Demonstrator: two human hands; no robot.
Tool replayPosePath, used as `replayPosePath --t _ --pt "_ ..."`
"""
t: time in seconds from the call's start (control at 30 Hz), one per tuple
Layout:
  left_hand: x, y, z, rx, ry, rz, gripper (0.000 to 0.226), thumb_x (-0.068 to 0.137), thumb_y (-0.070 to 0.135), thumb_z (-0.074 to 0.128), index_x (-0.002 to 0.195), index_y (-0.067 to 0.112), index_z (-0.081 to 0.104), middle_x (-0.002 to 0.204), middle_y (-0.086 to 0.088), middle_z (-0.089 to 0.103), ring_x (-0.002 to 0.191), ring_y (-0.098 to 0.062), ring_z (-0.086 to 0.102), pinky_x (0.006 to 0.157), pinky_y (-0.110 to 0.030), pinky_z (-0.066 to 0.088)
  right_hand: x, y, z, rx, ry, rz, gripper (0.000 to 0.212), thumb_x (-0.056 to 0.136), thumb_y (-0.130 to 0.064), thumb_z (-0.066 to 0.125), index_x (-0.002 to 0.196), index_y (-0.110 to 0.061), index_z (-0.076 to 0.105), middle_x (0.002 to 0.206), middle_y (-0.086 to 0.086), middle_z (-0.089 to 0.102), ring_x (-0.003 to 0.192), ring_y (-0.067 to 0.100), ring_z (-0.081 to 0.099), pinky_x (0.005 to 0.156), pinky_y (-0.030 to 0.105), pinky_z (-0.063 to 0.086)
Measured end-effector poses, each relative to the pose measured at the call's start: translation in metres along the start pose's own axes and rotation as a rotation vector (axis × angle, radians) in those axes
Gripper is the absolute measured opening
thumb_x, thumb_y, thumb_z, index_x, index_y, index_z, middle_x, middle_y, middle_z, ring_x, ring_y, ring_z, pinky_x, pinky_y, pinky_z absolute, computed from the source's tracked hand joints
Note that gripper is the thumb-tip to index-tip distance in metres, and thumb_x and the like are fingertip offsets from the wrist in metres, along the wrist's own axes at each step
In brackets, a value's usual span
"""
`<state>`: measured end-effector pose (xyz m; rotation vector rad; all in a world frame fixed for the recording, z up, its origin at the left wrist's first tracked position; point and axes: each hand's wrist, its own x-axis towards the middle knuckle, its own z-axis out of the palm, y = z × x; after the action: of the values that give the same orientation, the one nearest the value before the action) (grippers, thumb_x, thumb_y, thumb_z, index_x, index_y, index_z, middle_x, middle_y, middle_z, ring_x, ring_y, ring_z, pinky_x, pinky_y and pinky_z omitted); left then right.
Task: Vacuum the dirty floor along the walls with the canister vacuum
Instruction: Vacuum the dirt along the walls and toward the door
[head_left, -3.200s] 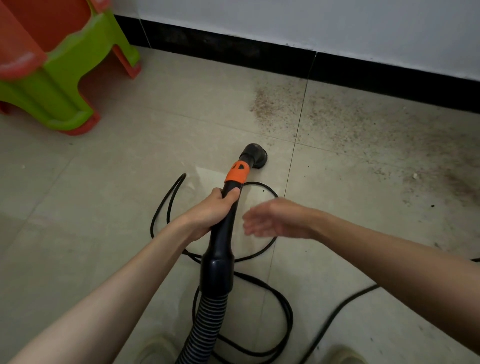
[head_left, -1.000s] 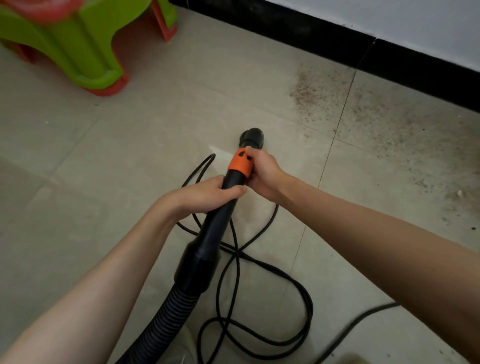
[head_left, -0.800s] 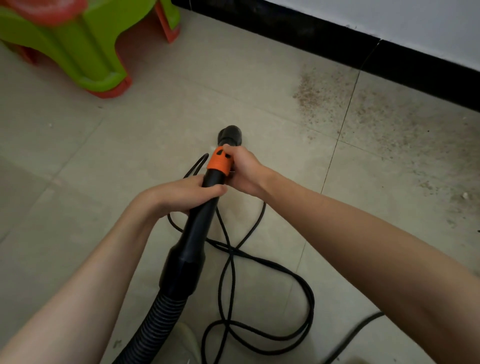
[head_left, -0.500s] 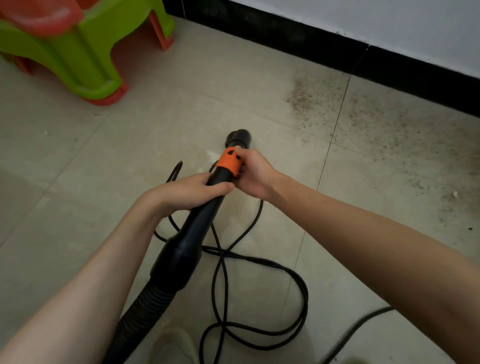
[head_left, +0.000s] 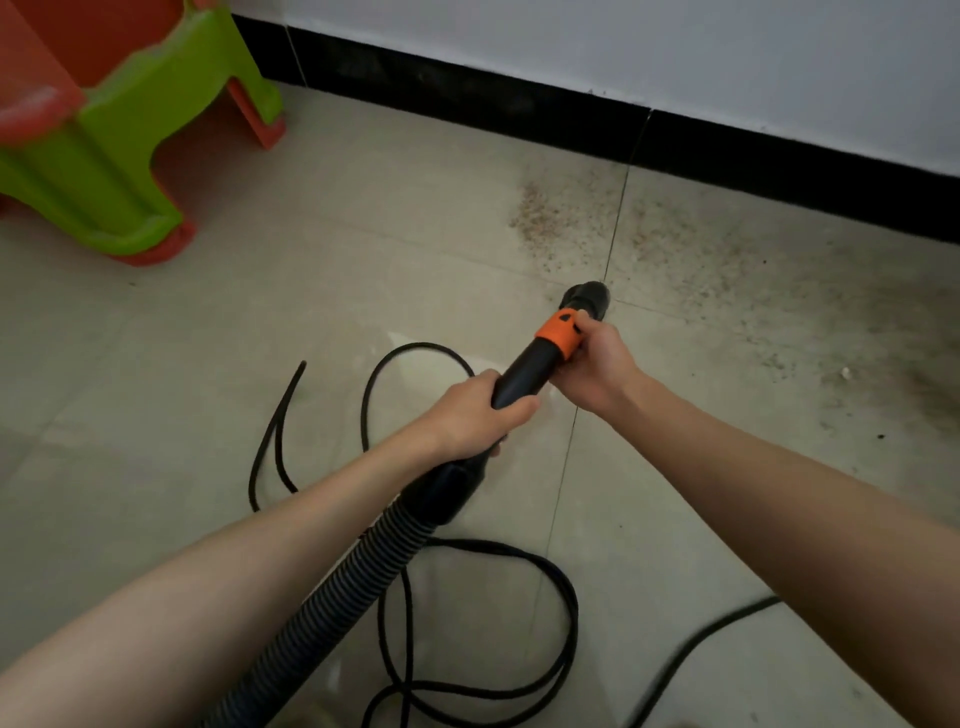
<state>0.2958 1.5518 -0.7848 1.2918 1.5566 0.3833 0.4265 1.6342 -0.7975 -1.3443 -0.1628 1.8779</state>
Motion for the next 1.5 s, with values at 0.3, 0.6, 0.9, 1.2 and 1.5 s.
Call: replayPosePath --t 0.3,0.6,0.9,1.2,1.5 --pt "0.029 -0.026 -0.029 -0.091 0.319 -0.021 0.022 0.091 0.036 0.057 0.085 0.016 0.052 0.063 -0.003 0.058 0.049 -0.019 0.056 0.054 -0.03 0.048 0.002 0.018 0.005 -0.319 -0.096 0.031 0.034 0.103 -0.01 0.042 0.133 0.005 0.048 0.125 0.024 0.059 0.118 0.033 0.057 0.09 0.031 0.046" --pt "0.025 -0.018 -0.031 -0.325 0.324 -0.078 0.03 0.093 0.039 0.054 0.085 0.01 0.053 0.061 -0.008 0.058 0.051 -0.023 0.056 0.057 -0.036 0.049 -0.015 0.055 -0.004 -0.663 -0.207 0.186 0.029 0.1 -0.013 0.049 0.123 0.003 0.055 0.097 0.014 0.064 0.089 0.023 0.063 0.084 0.03 0.053" --pt "-0.003 -0.005 -0.042 -0.343 0.22 -0.097 0.028 0.095 0.035 0.052 0.083 0.01 0.052 0.061 -0.008 0.055 0.046 -0.017 0.052 0.046 -0.027 0.045 -0.034 0.06 -0.018 -0.701 -0.242 0.26 0.028 0.098 -0.012 0.053 0.122 0.003 0.057 0.098 0.015 0.066 0.086 0.023 0.066 0.081 0.028 0.056" --pt "0.004 0.0 -0.037 -0.428 0.239 -0.102 0.031 0.095 0.033 0.053 0.078 0.008 0.049 0.059 -0.009 0.052 0.041 -0.016 0.049 0.041 -0.024 0.044 -0.05 0.057 -0.01 -0.77 -0.301 0.279 0.037 0.1 -0.015 0.049 0.13 0.007 0.053 0.114 0.019 0.063 0.103 0.027 0.063 0.092 0.031 0.052" --pt "0.042 0.021 -0.05 -0.663 0.451 -0.117 0.032 0.095 0.033 0.052 0.075 0.008 0.049 0.059 -0.008 0.051 0.045 -0.018 0.048 0.05 -0.028 0.044 -0.057 0.055 0.005 -0.486 -0.507 0.235 0.036 0.102 -0.037 0.044 0.121 -0.011 0.056 0.107 0.006 0.066 0.099 0.019 0.062 0.089 0.03 0.052"
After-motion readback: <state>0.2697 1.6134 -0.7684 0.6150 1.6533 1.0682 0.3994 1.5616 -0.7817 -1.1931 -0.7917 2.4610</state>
